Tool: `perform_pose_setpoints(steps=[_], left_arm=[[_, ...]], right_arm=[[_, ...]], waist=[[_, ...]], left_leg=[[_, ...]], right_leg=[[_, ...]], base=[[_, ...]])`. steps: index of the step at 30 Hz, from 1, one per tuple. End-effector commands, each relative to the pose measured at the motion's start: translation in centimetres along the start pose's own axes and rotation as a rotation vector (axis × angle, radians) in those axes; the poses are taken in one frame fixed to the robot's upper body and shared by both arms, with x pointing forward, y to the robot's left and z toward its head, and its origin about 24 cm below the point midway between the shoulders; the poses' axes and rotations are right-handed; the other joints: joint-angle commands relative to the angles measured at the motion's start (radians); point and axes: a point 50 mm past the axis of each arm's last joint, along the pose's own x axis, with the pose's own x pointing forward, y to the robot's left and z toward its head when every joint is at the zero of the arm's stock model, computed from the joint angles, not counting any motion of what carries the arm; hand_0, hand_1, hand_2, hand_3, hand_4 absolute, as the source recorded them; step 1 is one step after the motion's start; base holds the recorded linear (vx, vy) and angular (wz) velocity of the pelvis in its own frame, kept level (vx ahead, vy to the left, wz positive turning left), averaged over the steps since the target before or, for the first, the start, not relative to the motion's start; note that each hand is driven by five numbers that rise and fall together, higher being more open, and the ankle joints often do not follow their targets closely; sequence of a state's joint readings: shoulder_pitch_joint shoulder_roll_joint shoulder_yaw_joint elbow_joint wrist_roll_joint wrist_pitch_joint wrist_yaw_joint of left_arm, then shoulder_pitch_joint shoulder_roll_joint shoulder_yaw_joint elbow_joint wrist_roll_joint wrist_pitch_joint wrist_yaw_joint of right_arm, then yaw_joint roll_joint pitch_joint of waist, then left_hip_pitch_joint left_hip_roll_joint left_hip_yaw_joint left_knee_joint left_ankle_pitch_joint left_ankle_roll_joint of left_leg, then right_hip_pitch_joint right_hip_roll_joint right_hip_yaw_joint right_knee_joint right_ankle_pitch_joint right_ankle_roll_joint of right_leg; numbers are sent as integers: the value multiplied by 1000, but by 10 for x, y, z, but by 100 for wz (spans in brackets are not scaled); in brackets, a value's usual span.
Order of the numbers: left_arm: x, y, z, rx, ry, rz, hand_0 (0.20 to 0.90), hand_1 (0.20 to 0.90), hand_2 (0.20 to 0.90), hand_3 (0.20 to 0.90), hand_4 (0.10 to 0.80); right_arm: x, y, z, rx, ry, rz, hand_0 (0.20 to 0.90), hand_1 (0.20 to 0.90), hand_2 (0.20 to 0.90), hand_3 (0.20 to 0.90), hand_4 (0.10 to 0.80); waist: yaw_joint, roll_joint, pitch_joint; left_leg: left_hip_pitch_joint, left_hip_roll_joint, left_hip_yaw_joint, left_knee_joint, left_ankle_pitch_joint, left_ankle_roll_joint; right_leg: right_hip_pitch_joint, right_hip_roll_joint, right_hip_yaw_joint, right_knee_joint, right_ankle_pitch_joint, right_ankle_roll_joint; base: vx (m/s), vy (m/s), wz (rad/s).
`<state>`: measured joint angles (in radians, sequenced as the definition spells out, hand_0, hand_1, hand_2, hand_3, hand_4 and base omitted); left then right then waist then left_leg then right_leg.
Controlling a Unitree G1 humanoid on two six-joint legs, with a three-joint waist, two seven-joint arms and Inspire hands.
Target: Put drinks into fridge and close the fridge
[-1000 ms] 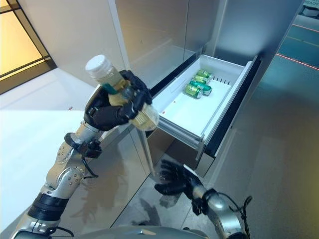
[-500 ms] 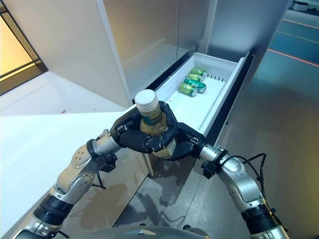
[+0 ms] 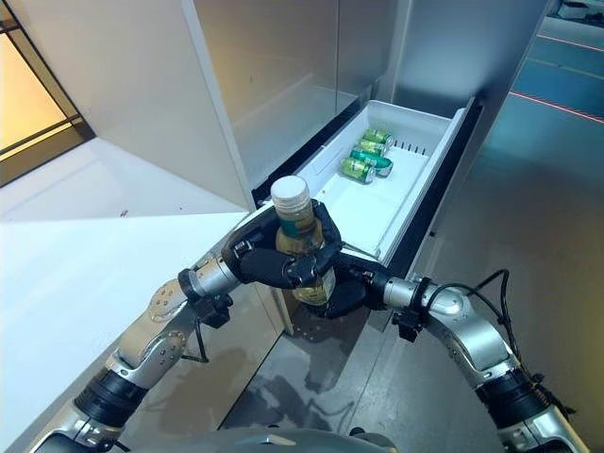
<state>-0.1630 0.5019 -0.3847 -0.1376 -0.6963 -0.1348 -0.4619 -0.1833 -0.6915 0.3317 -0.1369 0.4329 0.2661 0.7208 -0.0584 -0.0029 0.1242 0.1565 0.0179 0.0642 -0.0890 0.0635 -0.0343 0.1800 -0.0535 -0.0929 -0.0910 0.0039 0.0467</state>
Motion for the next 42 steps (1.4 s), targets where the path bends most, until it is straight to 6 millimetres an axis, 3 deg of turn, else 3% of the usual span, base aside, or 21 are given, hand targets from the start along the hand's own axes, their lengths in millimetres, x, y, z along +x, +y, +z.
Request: perform_pose_setpoints(steps=[1,8,14,21,29,35,36,37,38,42], left_arm=[[27,16,53,140,-275,3,300,300,300,200,100],[30,20,58,160,-284,12,300,300,300,200,100],[32,22,57,162,-277,23,300,300,300,200,100],[33,22,50,170,-267,59,300,300,300,200,100],[33,21,49,169,-280,49,300,300,300,200,100],[37,14,45,161,-258,9,300,300,300,200,100],[38,14,45,163,-251,0,300,300,300,200,100],[39,14,45,162,-247,-6,300,300,300,200,100],[40,14,44,162,-244,-12,300,300,300,200,100],[41,11,45,145,-266,-30,300,300,300,200,100]], right_arm=[[4,1,86,-262,-321,94,900,900,900,900,800],[-1,-15,96,-325,-313,-16,900,900,900,900,800],[2,-18,102,-254,-365,-22,900,900,900,900,800],[25,0,83,192,-403,171,900,900,900,900,800],[39,20,62,359,-332,307,900,900,900,900,800],[45,31,56,354,-280,353,900,900,900,900,800],[45,32,56,343,-277,352,789,789,789,771,671],[46,31,58,324,-270,348,608,608,608,560,460],[47,31,59,315,-265,351,300,300,300,200,100],[49,31,60,293,-254,331,300,300,300,200,100]], waist=[[13,-25,-51],[11,-28,-52],[15,-26,-51],[27,-24,-51],[31,-28,-55],[27,-27,-54],[27,-28,-53],[25,-27,-52],[24,-26,-51],[20,-24,-52]], left_leg=[[15,-68,34,11,-118,61],[12,-64,46,13,-117,57],[13,-62,51,10,-115,53],[14,-64,39,11,-114,53],[14,-63,36,11,-110,51],[15,-63,32,11,-108,53],[16,-64,30,11,-108,53],[17,-64,28,10,-108,53],[18,-64,28,8,-107,53],[16,-63,23,10,-108,54]], right_leg=[[-52,63,-40,92,-68,11],[-52,63,-48,91,-66,11],[-50,60,-64,92,-67,12],[-45,53,-79,97,-70,16],[-42,54,-84,92,-67,18],[-41,58,-75,89,-66,15],[-39,59,-73,87,-65,15],[-38,60,-70,86,-64,14],[-38,60,-68,86,-64,13],[-41,62,-58,87,-65,12]], base=[[0,0,0],[0,0,0],[0,0,0],[0,0,0],[0,0,0],[0,0,0],[0,0,0],[0,0,0],[0,0,0],[0,0,0]])
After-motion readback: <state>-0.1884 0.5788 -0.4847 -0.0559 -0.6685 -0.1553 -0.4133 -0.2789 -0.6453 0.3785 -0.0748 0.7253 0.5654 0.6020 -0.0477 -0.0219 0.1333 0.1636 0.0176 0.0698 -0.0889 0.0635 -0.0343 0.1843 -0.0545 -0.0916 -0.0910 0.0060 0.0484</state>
